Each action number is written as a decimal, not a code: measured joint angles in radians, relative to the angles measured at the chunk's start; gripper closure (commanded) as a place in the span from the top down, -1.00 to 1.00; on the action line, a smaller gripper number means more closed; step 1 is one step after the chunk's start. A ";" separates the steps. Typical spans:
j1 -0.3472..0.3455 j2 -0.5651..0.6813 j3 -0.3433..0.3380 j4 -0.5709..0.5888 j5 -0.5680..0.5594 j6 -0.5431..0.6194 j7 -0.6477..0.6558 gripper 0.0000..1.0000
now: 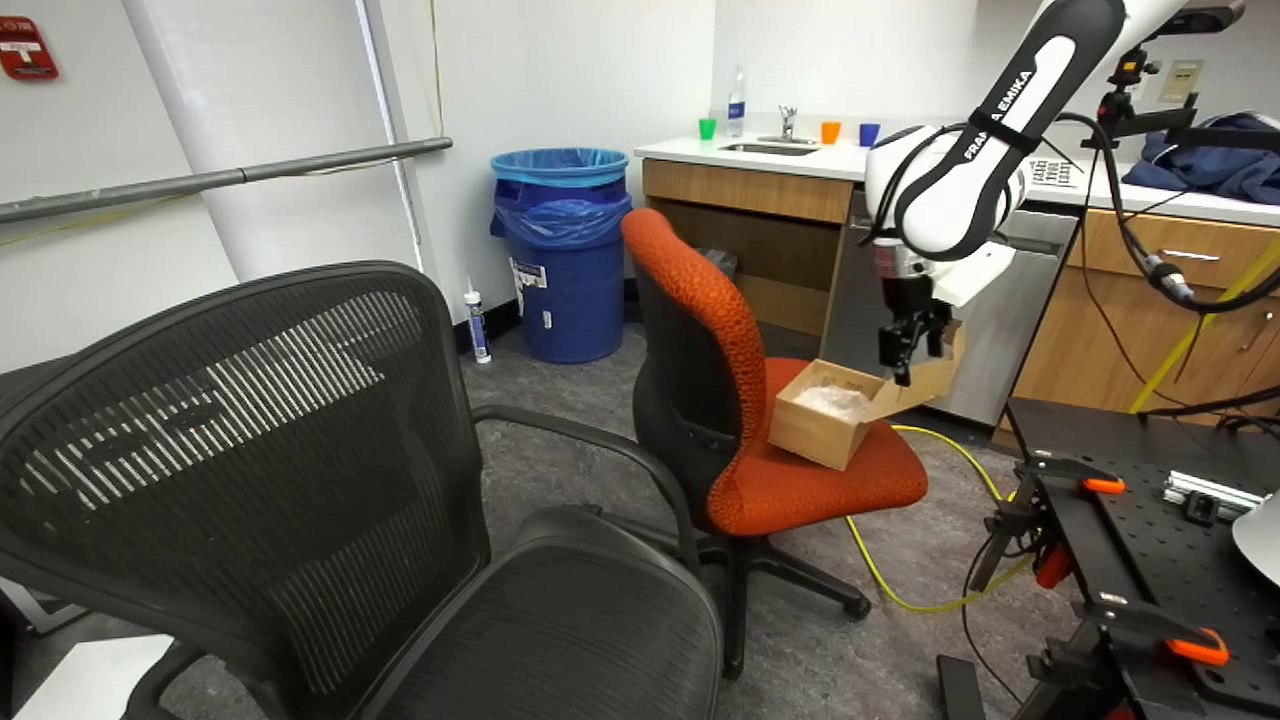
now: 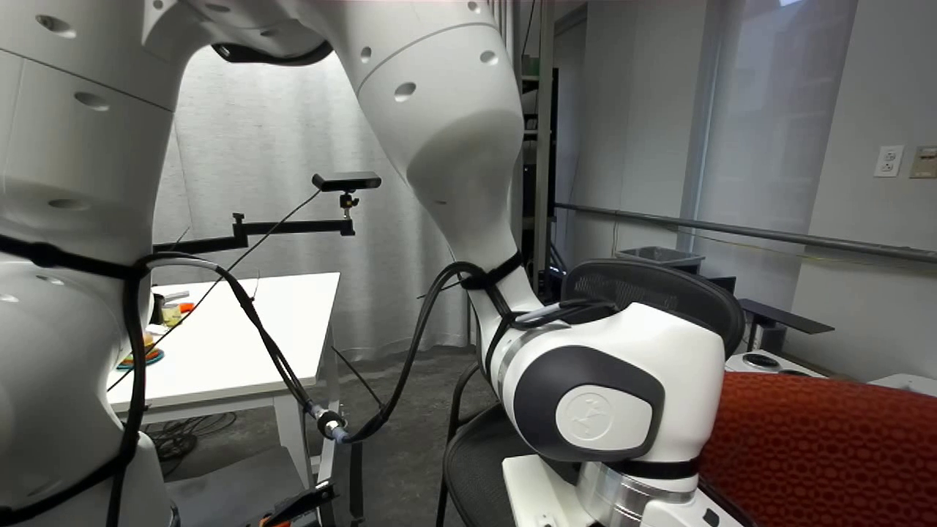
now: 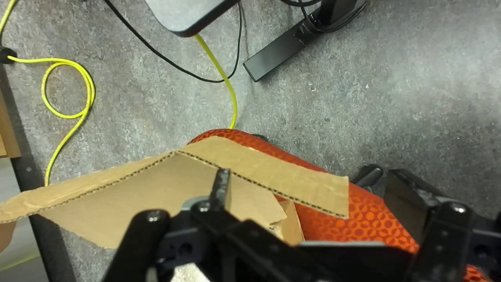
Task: Close the box on the rotating chair
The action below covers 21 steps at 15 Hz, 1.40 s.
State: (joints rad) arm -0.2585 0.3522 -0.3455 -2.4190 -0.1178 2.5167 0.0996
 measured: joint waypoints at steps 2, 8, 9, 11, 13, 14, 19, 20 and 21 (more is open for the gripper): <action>0.000 0.000 0.000 0.000 0.000 0.000 0.000 1.00; 0.000 0.000 0.000 0.000 0.000 0.001 0.000 0.31; 0.000 0.000 0.000 0.000 0.000 0.001 0.000 0.12; 0.000 0.000 0.000 0.000 0.000 0.004 0.000 -0.16; 0.000 0.000 0.000 0.000 0.000 0.009 0.000 -0.47; 0.000 0.000 0.000 0.000 0.000 0.012 0.000 -0.59; 0.000 0.000 0.000 0.000 0.000 0.031 0.001 -0.31; 0.000 0.000 0.001 0.000 0.001 0.038 0.001 -0.29; 0.000 0.000 0.001 -0.001 0.001 0.049 0.000 -0.14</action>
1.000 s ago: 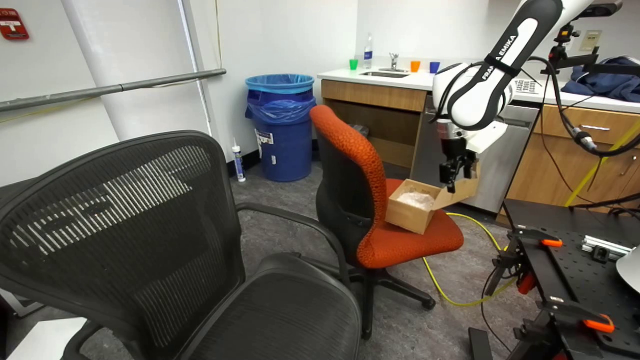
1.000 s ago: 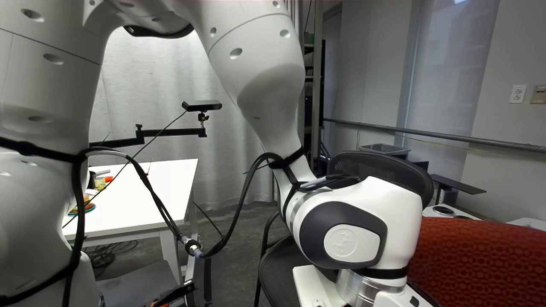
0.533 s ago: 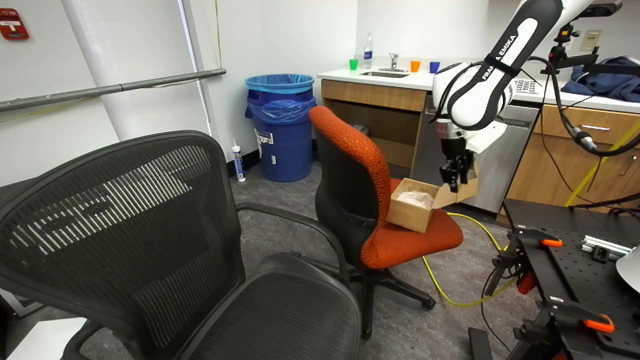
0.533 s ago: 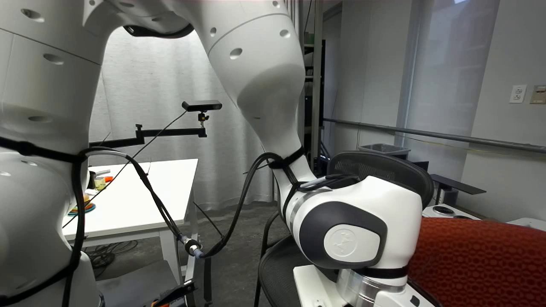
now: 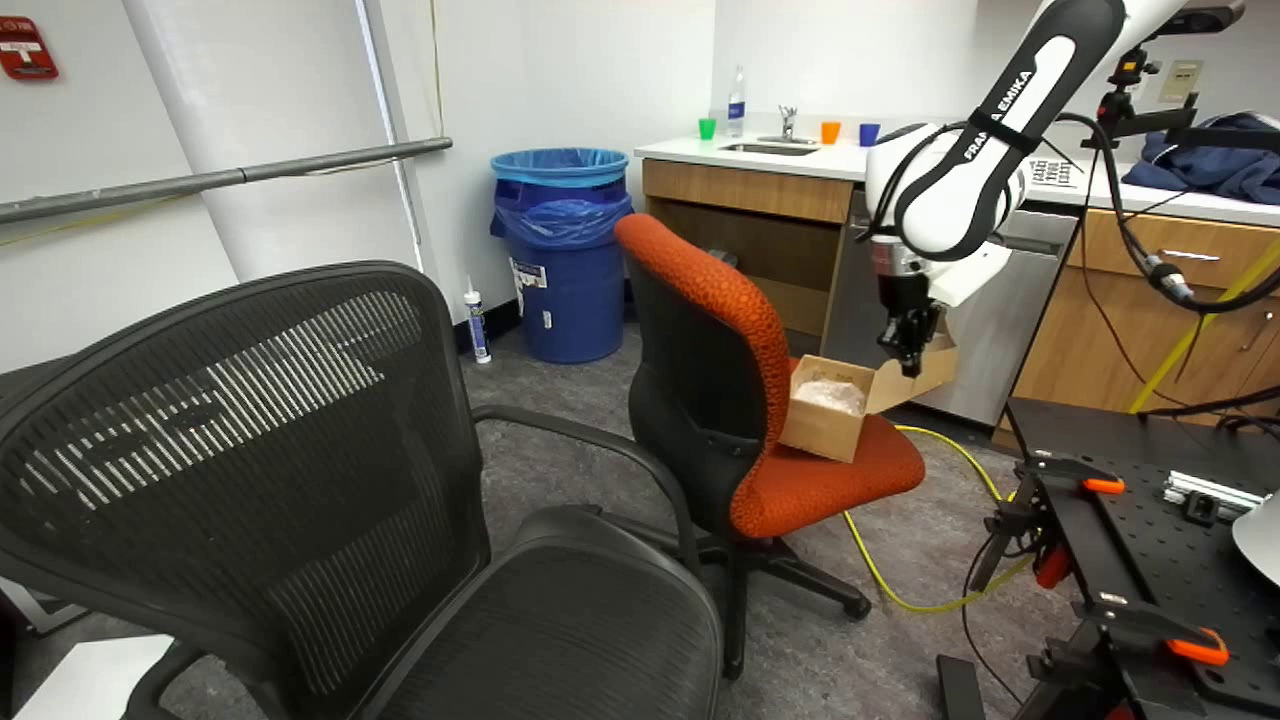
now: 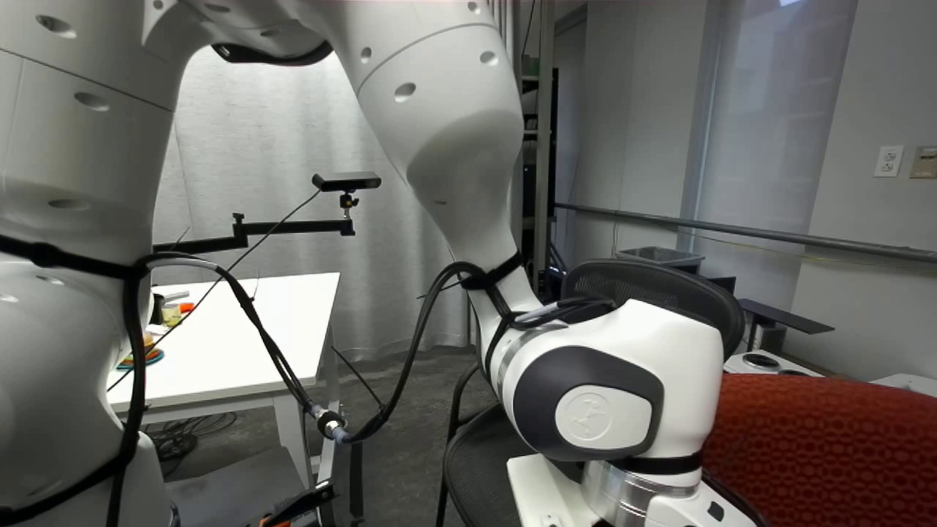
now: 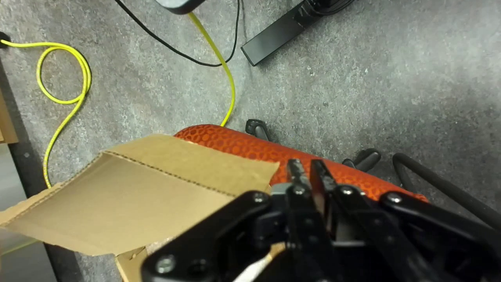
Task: Close the box on the rotating chair
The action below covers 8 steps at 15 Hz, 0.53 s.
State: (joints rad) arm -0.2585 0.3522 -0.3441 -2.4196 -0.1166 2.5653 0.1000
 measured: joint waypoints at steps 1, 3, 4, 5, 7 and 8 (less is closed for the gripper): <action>0.000 0.000 0.002 -0.001 0.000 0.015 -0.002 -0.01; 0.000 0.000 0.005 -0.005 0.001 0.052 -0.006 0.30; 0.000 0.000 0.005 -0.009 0.000 0.077 -0.008 0.43; 0.000 0.001 0.003 -0.013 -0.007 0.105 -0.009 0.61; 0.013 0.008 -0.022 -0.016 -0.073 0.168 -0.008 0.91; 0.023 0.012 -0.042 -0.016 -0.120 0.196 -0.008 0.98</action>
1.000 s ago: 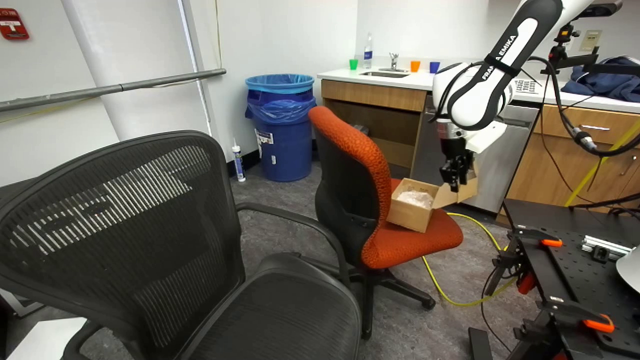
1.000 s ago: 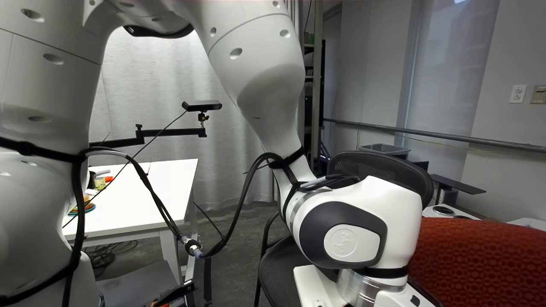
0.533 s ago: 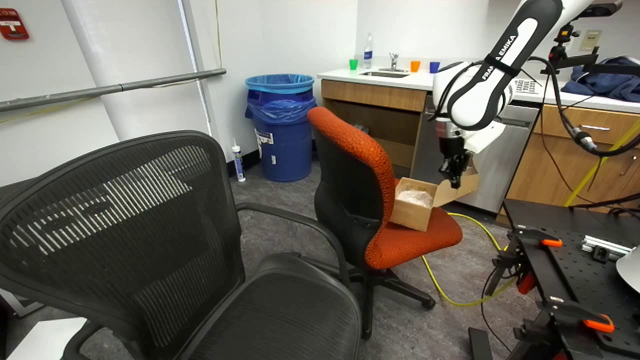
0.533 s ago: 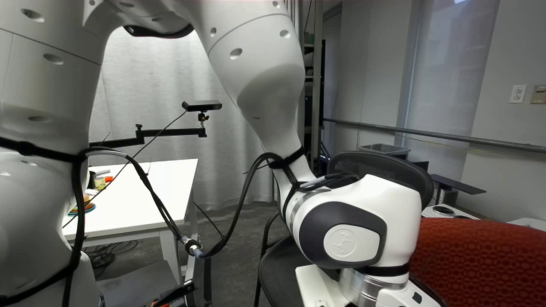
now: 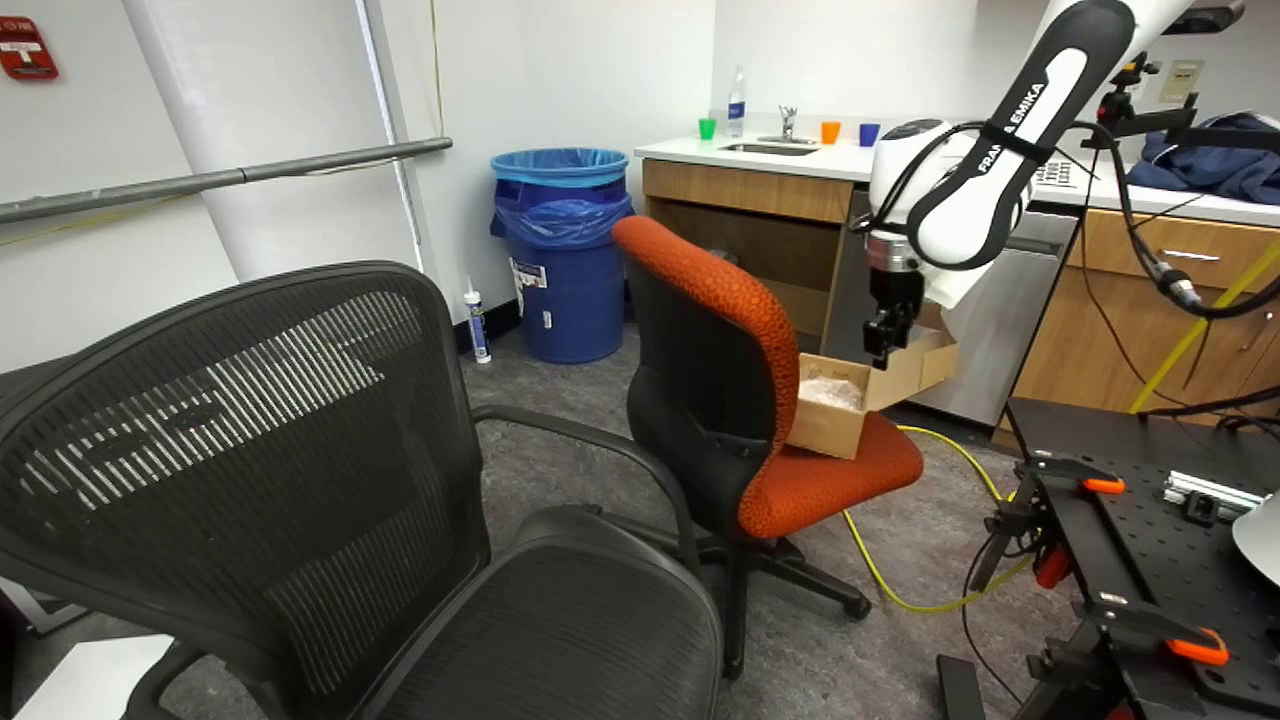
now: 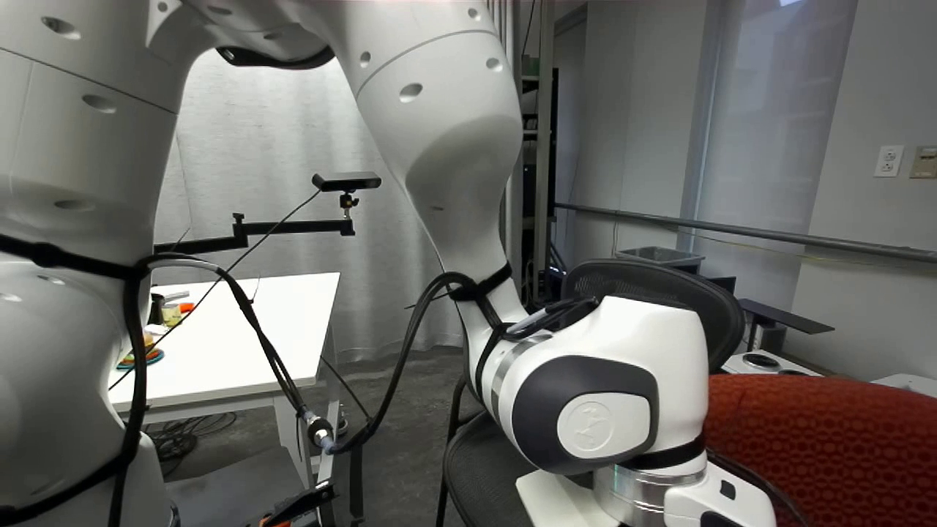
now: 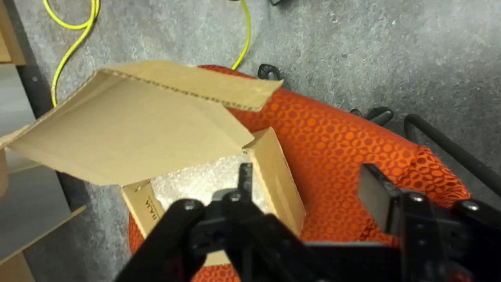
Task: Close the box on the rotating chair
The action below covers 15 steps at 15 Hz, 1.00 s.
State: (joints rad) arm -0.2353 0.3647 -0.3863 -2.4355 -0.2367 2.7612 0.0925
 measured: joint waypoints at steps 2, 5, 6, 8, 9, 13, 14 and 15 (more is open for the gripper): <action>0.028 0.005 -0.042 0.015 -0.087 0.017 0.000 1.00; 0.077 -0.031 -0.050 0.152 -0.140 -0.147 -0.026 1.00; 0.085 -0.045 -0.040 0.205 -0.150 -0.218 -0.043 1.00; 0.089 -0.062 -0.014 0.303 -0.167 -0.348 -0.081 1.00; 0.089 -0.064 -0.002 0.347 -0.170 -0.403 -0.102 1.00; 0.084 -0.055 0.039 0.478 -0.172 -0.564 -0.165 1.00; 0.084 -0.050 0.045 0.499 -0.172 -0.591 -0.170 1.00; 0.082 -0.044 0.051 0.516 -0.172 -0.616 -0.171 1.00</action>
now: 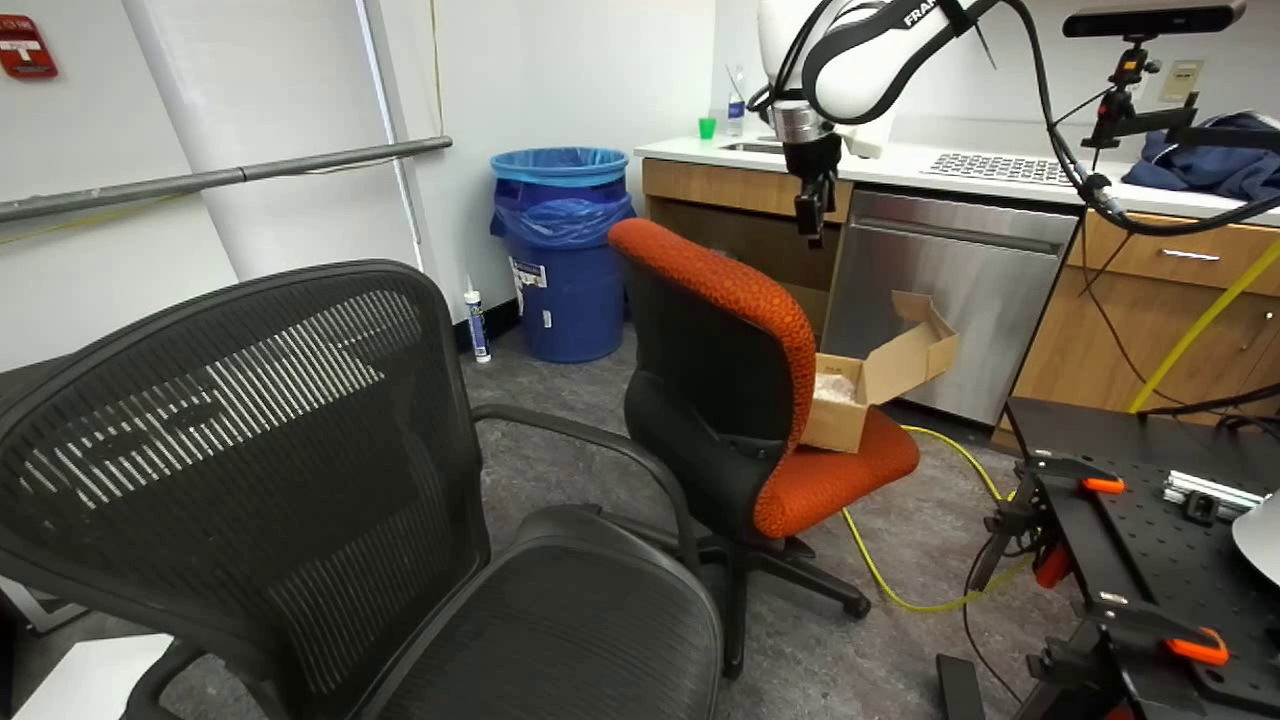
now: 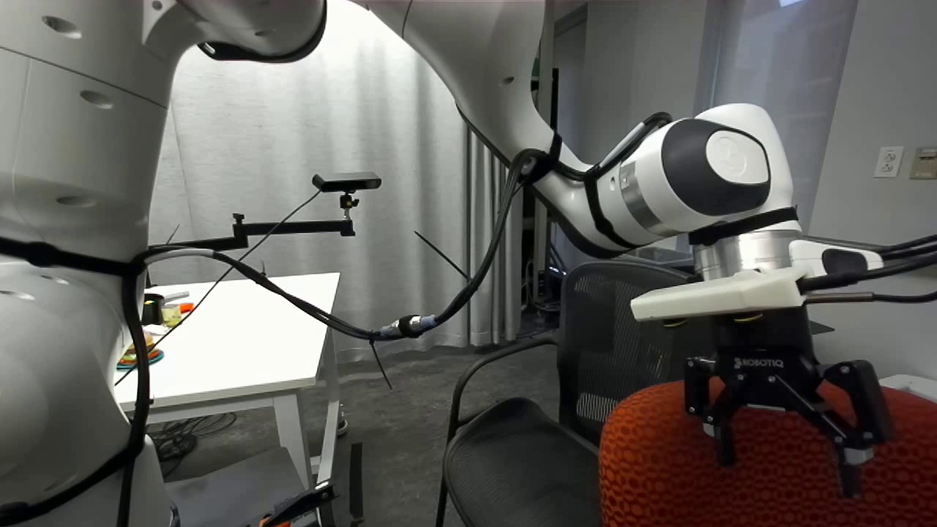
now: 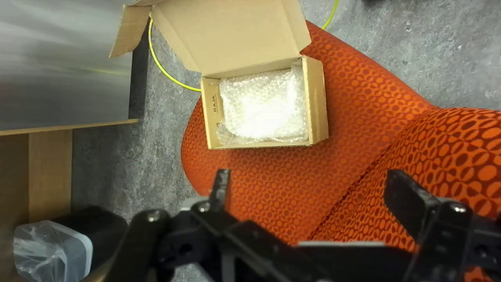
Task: Close the box on the rotating chair
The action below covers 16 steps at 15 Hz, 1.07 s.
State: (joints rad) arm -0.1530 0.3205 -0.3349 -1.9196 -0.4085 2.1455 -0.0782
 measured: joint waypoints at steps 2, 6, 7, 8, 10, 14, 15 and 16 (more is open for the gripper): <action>-0.004 0.011 0.009 0.017 0.000 -0.044 0.000 1.00; -0.016 0.042 0.017 0.016 0.000 -0.088 0.000 1.00; -0.021 0.051 0.018 0.012 0.000 -0.090 0.000 1.00; -0.027 0.059 0.018 0.008 0.000 -0.090 0.000 1.00; -0.039 0.074 0.020 0.001 0.000 -0.090 0.000 1.00; -0.055 0.104 0.025 0.000 0.000 -0.090 0.000 1.00; -0.056 0.113 0.027 0.001 0.000 -0.090 -0.002 1.00; -0.056 0.121 0.034 0.003 0.000 -0.090 -0.010 1.00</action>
State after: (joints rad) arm -0.2093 0.4419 -0.3013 -1.9164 -0.4082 2.0553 -0.0878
